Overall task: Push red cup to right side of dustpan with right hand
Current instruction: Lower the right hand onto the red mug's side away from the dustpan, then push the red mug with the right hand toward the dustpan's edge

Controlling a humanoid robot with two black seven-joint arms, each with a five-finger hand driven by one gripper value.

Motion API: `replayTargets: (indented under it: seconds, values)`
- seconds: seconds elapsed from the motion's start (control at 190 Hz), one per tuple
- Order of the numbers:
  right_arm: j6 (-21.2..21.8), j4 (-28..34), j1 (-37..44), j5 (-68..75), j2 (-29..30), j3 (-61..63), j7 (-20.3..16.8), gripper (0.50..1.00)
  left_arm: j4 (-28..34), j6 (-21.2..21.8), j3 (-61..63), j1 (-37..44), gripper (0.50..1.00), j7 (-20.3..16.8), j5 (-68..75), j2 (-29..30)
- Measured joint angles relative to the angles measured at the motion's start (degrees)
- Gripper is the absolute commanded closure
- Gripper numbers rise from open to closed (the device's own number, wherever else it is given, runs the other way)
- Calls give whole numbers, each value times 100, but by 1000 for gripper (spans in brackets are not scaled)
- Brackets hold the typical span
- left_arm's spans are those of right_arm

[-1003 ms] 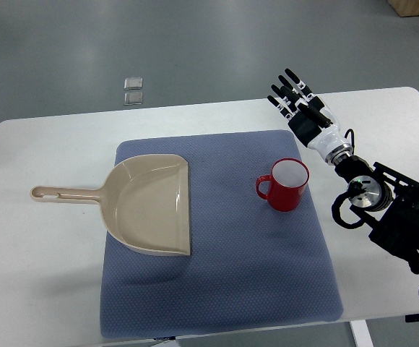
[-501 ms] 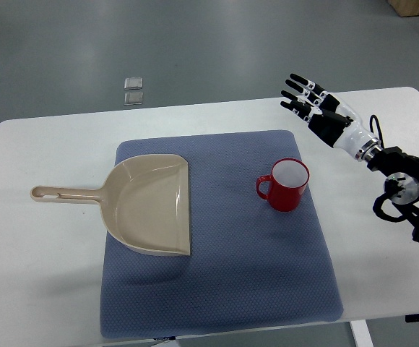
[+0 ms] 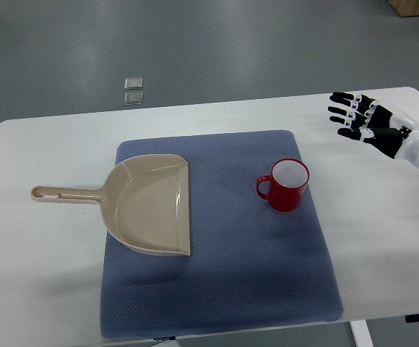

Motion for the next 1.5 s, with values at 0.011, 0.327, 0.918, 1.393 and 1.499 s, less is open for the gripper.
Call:
replayTargets:
  seconds: [0.011, 0.327, 0.918, 1.393, 1.499]
  values:
    - [0, 8, -17, -7, -3, 0, 6, 566, 0, 0, 0, 0, 500, 0, 0, 0]
    - [0, 42, -386, -642, 465, 22, 536, 566, 6, 0, 0, -1, 500, 0, 2, 0]
    - [0, -126, -664, -1109, 1100, -38, 559, 566, 7, 0, 0, -1, 500, 0, -1, 0]
    - [-163, -264, -722, -1125, 1469, -42, 559, 566, 7, 2, 0, 0, 500, 0, -1, 0]
    - [-244, -299, -716, -1126, 1551, -42, 559, 566, 7, 2, -4, 0, 500, 0, 0, 0]
